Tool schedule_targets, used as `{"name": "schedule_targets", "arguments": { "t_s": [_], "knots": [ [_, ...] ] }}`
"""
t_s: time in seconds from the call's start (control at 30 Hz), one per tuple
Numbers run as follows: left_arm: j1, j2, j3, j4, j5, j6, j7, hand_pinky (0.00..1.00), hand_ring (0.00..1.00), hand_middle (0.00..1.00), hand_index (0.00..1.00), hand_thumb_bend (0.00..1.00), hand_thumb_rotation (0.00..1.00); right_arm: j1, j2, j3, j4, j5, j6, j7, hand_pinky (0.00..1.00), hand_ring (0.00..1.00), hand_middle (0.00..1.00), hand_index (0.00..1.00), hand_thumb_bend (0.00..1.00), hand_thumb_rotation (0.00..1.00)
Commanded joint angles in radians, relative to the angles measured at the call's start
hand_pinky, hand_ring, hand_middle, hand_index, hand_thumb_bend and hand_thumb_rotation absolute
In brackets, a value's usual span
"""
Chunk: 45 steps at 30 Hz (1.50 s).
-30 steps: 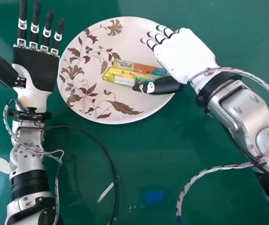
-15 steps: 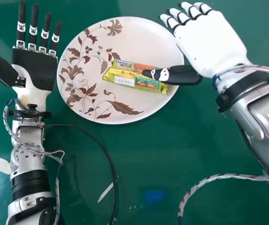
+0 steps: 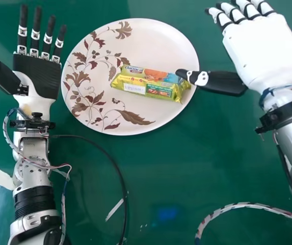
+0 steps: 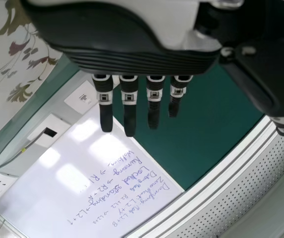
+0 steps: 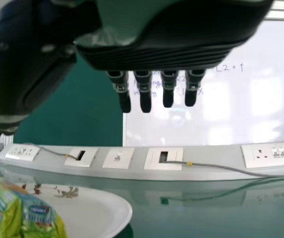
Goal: Pick up biscuit and place it in the plate
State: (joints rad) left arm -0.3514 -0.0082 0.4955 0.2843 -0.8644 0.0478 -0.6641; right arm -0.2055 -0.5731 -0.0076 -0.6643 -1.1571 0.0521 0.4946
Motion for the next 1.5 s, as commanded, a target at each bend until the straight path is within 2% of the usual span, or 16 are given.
{"name": "schedule_targets", "arguments": {
  "t_s": [0.0, 0.07, 0.13, 0.3, 0.43, 0.53, 0.63, 0.77, 1.0, 1.2, 1.47],
  "knots": [
    [0.094, -0.038, -0.008, 0.082, -0.003, 0.039, 0.001, 0.85, 0.83, 0.91, 0.99, 1.0, 0.84, 0.025, 0.027, -0.013, -0.027, 0.003, 0.015, 0.001, 1.0, 0.89, 1.0, 1.0, 1.0, 0.73],
    [0.093, -0.037, -0.008, 0.085, -0.002, 0.037, -0.006, 0.91, 0.84, 0.91, 0.99, 1.0, 0.81, 0.032, 0.043, -0.019, -0.035, 0.009, 0.025, -0.008, 1.0, 0.94, 1.0, 1.0, 1.0, 0.72],
    [0.093, -0.037, -0.008, 0.087, 0.004, 0.029, -0.007, 0.93, 0.85, 0.91, 0.99, 1.0, 0.81, 0.041, 0.051, -0.026, -0.041, 0.006, 0.028, -0.02, 1.0, 0.98, 1.0, 1.0, 1.0, 0.72],
    [0.094, -0.037, -0.012, 0.088, 0.01, 0.018, -0.014, 0.98, 0.85, 0.92, 0.99, 1.0, 0.81, 0.058, 0.078, -0.039, -0.056, -0.003, 0.036, -0.049, 1.0, 1.0, 1.0, 1.0, 1.0, 0.75],
    [0.092, -0.036, -0.01, 0.091, 0.016, 0.014, -0.012, 0.88, 0.85, 0.91, 0.99, 1.0, 0.81, 0.069, 0.105, -0.042, -0.059, -0.004, 0.041, -0.084, 1.0, 1.0, 1.0, 1.0, 1.0, 0.77],
    [0.091, -0.036, -0.007, 0.095, 0.017, 0.01, -0.015, 0.85, 0.85, 0.92, 1.0, 1.0, 0.81, 0.075, 0.116, -0.04, -0.059, -0.003, 0.041, -0.094, 1.0, 1.0, 1.0, 1.0, 1.0, 0.77],
    [0.09, -0.039, -0.006, 0.096, 0.017, 0.002, -0.02, 0.87, 0.85, 0.93, 0.99, 1.0, 0.82, 0.081, 0.125, -0.039, -0.055, -0.001, 0.037, -0.108, 1.0, 1.0, 1.0, 1.0, 1.0, 0.77],
    [0.09, -0.044, -0.008, 0.094, 0.021, -0.009, -0.008, 0.83, 0.84, 0.92, 0.98, 1.0, 0.83, 0.087, 0.151, -0.032, -0.049, 0.001, 0.043, -0.143, 1.0, 1.0, 1.0, 1.0, 1.0, 0.81],
    [0.089, -0.043, -0.017, 0.095, 0.053, -0.047, 0.009, 0.82, 0.84, 0.91, 0.99, 1.0, 0.84, 0.09, 0.206, -0.021, -0.038, 0.007, 0.063, -0.178, 1.0, 1.0, 1.0, 1.0, 1.0, 0.85],
    [0.09, -0.046, -0.017, 0.091, 0.039, -0.04, 0.003, 0.81, 0.85, 0.92, 0.98, 1.0, 0.86, 0.095, 0.235, -0.019, -0.032, 0.027, 0.063, -0.214, 1.0, 1.0, 1.0, 1.0, 1.0, 0.87],
    [0.1, -0.043, -0.028, 0.088, 0.079, -0.071, 0.011, 0.89, 0.86, 0.9, 0.98, 1.0, 0.87, 0.098, 0.267, -0.001, -0.013, 0.074, 0.048, -0.301, 1.0, 1.0, 1.0, 1.0, 1.0, 0.85]
  ]
}}
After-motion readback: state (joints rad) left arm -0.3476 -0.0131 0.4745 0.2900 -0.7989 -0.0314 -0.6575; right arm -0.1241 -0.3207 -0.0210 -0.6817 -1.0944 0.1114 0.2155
